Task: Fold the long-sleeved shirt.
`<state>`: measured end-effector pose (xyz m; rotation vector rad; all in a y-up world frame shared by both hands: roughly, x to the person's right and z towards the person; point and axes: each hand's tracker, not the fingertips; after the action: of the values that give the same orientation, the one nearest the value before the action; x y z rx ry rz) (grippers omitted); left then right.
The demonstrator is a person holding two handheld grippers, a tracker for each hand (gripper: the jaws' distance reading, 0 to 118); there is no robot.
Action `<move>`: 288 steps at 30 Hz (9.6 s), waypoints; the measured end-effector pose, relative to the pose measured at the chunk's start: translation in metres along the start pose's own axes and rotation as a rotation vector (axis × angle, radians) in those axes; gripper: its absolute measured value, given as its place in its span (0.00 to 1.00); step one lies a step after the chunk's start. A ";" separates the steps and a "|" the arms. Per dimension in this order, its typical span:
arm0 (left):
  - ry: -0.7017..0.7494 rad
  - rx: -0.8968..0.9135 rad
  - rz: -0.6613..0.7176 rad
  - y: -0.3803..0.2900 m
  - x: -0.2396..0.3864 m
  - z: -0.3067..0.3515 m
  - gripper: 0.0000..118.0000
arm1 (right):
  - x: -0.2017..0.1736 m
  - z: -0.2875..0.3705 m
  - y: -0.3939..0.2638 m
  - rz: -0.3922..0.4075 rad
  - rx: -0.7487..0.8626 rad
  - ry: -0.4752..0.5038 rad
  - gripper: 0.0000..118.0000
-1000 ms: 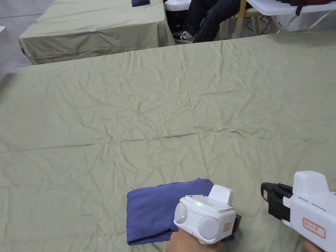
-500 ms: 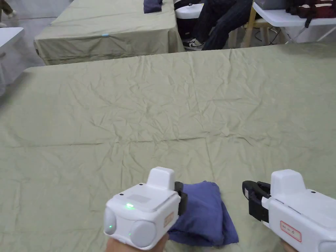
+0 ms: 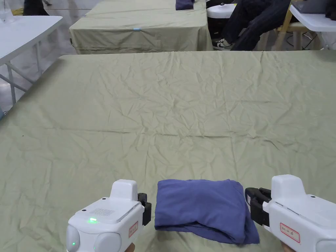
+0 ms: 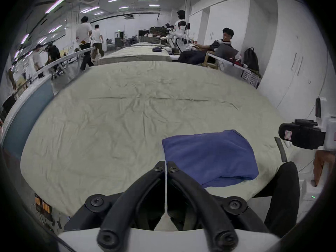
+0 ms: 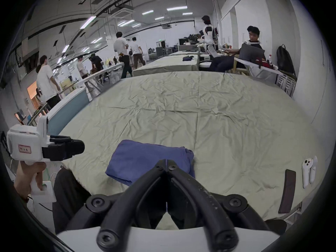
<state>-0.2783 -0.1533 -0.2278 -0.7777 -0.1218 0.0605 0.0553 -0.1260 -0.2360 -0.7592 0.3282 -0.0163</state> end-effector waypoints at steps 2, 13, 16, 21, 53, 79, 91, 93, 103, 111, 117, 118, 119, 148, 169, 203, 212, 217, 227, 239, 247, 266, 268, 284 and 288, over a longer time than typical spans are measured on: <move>-0.003 -0.003 0.004 0.000 -0.002 -0.003 0.00 | -0.003 -0.013 0.009 0.033 -0.065 0.017 0.01; -0.021 -0.058 0.046 -0.001 -0.015 -0.018 0.00 | 0.016 -0.154 0.013 0.104 -0.455 0.037 0.01; -0.032 -0.078 0.063 -0.001 -0.019 -0.025 0.00 | 0.021 -0.168 0.000 0.059 -0.469 0.057 0.01; -0.059 -0.104 0.073 0.003 -0.021 -0.034 0.04 | 0.024 -0.168 0.004 0.052 -0.471 0.070 0.01; -0.927 -0.386 0.421 -0.006 -0.071 -0.232 0.48 | 0.035 -0.165 -0.006 0.004 -0.421 0.123 0.01; -0.539 -0.312 0.094 0.041 -0.056 -0.123 0.11 | -0.008 0.009 0.036 0.091 0.068 0.049 0.01; -0.315 -0.321 0.114 0.048 -0.184 -0.110 0.11 | -0.049 -0.023 0.047 0.142 0.023 0.101 0.01; -0.268 -0.319 0.108 0.052 -0.216 -0.106 0.11 | -0.059 -0.032 0.051 0.159 0.008 0.113 0.01; -0.079 -0.395 0.113 0.068 -0.344 -0.099 0.11 | -0.103 -0.087 0.063 0.231 -0.074 0.161 0.01; -0.011 -0.449 0.100 0.075 -0.386 -0.091 0.10 | -0.116 -0.107 0.066 0.267 -0.117 0.171 0.01; 0.060 -0.468 0.099 0.077 -0.406 -0.083 0.10 | -0.117 -0.114 0.067 0.272 -0.130 0.168 0.01; 0.067 -0.479 0.092 0.076 -0.406 -0.084 0.10 | -0.117 -0.115 0.066 0.271 -0.130 0.168 0.01; 0.073 -0.485 0.088 0.076 -0.407 -0.084 0.10 | -0.117 -0.115 0.066 0.270 -0.133 0.167 0.01; 0.242 0.342 0.075 0.115 -0.149 0.061 0.71 | -0.069 -0.001 0.109 0.182 0.258 0.075 0.01; 0.175 0.588 0.004 0.184 0.050 0.103 0.01 | 0.021 0.112 0.159 0.099 0.557 -0.338 0.01; 0.234 0.531 0.031 0.190 0.038 0.126 0.98 | 0.032 0.122 0.166 0.028 0.562 -0.330 1.00; 0.228 0.543 0.041 0.191 0.035 0.128 1.00 | 0.032 0.122 0.164 0.009 0.568 -0.320 1.00; 0.220 0.539 0.043 0.188 0.032 0.127 1.00 | 0.032 0.124 0.163 0.005 0.575 -0.322 1.00; 0.209 0.529 0.053 0.186 0.029 0.128 1.00 | 0.032 0.124 0.161 -0.012 0.569 -0.312 1.00; 0.187 0.518 0.046 0.185 0.030 0.126 1.00 | 0.029 0.125 0.164 0.004 0.567 -0.304 1.00; 0.199 0.508 0.044 0.185 0.026 0.125 1.00 | 0.029 0.124 0.164 0.014 0.559 -0.302 1.00; 0.192 0.498 0.037 0.187 0.027 0.125 1.00 | 0.028 0.125 0.166 0.017 0.564 -0.300 1.00; 0.195 0.499 0.045 0.186 0.027 0.125 1.00 | 0.028 0.124 0.165 0.016 0.562 -0.299 1.00; 0.205 0.495 0.034 0.184 0.025 0.122 1.00 | 0.030 0.121 0.164 0.005 0.555 -0.297 1.00; 0.211 0.489 0.030 0.183 0.026 0.122 1.00 | 0.028 0.120 0.163 0.012 0.554 -0.295 1.00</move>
<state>-0.2700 0.0644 -0.2683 -0.2936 0.1041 0.0341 0.1011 0.0697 -0.2738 -0.2036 0.0382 0.0161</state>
